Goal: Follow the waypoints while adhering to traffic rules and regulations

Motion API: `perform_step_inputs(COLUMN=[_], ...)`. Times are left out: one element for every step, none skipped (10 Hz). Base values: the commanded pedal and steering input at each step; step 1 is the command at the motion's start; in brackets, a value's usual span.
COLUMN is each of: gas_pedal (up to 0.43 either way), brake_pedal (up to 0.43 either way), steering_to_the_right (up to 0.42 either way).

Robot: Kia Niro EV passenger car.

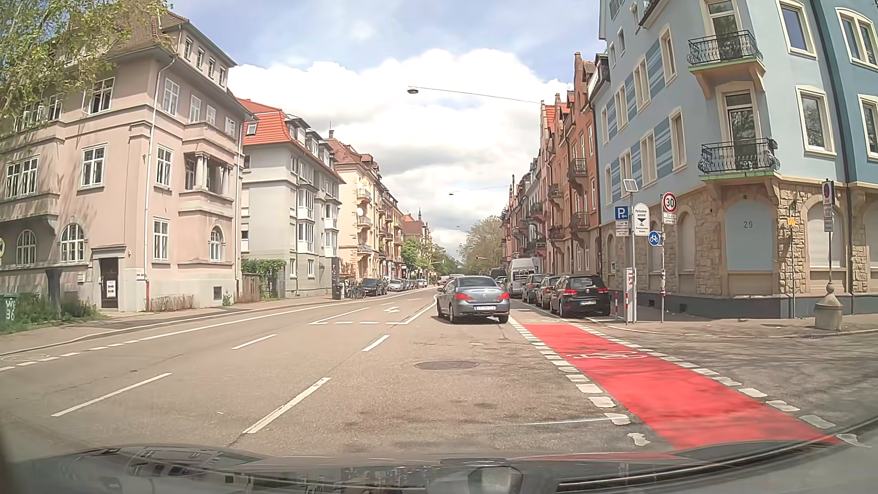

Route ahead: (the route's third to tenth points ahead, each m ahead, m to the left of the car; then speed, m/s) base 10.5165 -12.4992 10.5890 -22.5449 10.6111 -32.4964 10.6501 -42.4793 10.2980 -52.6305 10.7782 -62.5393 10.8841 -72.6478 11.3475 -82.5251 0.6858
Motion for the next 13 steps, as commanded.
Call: perform_step_inputs(gas_pedal=[0.000, 0.000, 0.000, 0.000, 0.000, 0.000, 0.000, 0.000, 0.000, 0.000, 0.000, 0.000, 0.000], brake_pedal=[0.085, 0.085, 0.085, 0.085, 0.085, 0.085, 0.085, 0.085, 0.085, 0.079, 0.079, 0.073, 0.067], steering_to_the_right=[0.006, 0.006, 0.006, 0.006, 0.007, 0.007, 0.007, 0.007, 0.007, 0.008, 0.008, 0.008, 0.008])
